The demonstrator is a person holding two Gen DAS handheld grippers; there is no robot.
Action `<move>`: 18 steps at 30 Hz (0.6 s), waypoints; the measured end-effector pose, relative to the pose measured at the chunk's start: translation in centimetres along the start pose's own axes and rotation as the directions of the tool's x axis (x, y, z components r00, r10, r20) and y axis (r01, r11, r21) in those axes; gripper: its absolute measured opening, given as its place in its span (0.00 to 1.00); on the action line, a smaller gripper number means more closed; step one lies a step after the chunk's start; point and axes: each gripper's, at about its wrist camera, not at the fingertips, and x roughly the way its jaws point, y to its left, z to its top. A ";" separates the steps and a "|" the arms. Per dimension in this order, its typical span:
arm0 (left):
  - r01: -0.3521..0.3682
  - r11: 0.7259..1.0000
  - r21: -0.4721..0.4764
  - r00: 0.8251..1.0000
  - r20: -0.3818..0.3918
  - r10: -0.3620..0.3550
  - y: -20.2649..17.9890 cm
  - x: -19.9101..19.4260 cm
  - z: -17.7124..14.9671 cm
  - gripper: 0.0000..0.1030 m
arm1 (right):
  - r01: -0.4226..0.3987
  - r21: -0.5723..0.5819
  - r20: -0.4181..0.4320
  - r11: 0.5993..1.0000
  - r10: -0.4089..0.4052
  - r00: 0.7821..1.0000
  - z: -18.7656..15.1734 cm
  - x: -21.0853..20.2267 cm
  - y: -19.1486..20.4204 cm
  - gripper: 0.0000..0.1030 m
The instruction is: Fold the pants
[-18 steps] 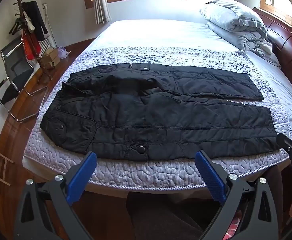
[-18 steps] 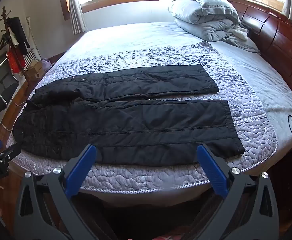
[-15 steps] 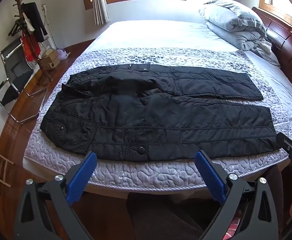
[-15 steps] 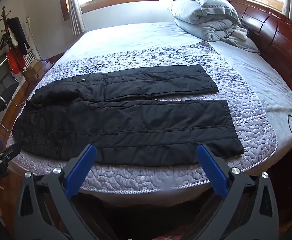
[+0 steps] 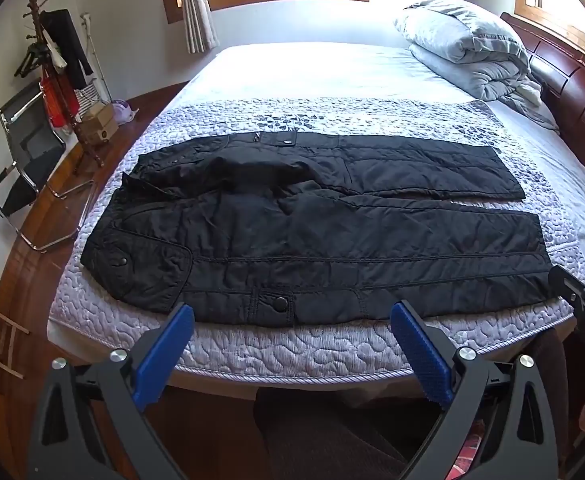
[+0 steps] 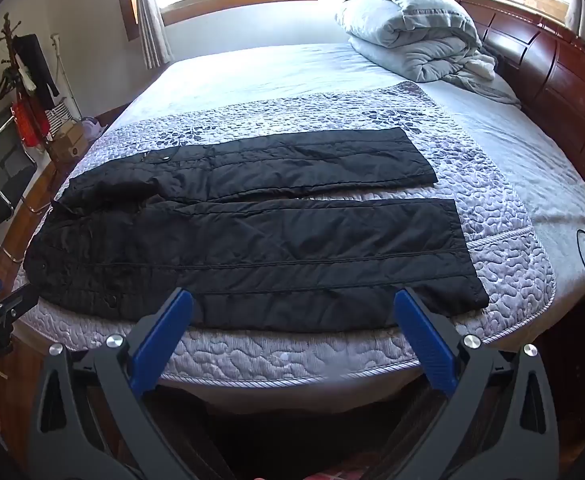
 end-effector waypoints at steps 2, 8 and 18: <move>-0.001 1.000 0.003 1.000 0.001 0.001 -0.1 0.0 0.0 0.97 | -0.001 0.001 0.000 1.000 0.001 1.000 0.0 0.0 0.0 0.98; -0.003 1.000 0.014 1.000 0.005 0.003 -0.2 -0.2 0.2 0.97 | 0.000 0.001 -0.009 1.000 0.000 1.000 -0.1 0.4 -0.2 0.98; 0.000 1.000 0.015 1.000 0.003 0.000 -0.3 -0.2 0.2 0.97 | 0.000 0.007 -0.013 1.000 0.000 1.000 -0.2 0.6 -0.3 0.98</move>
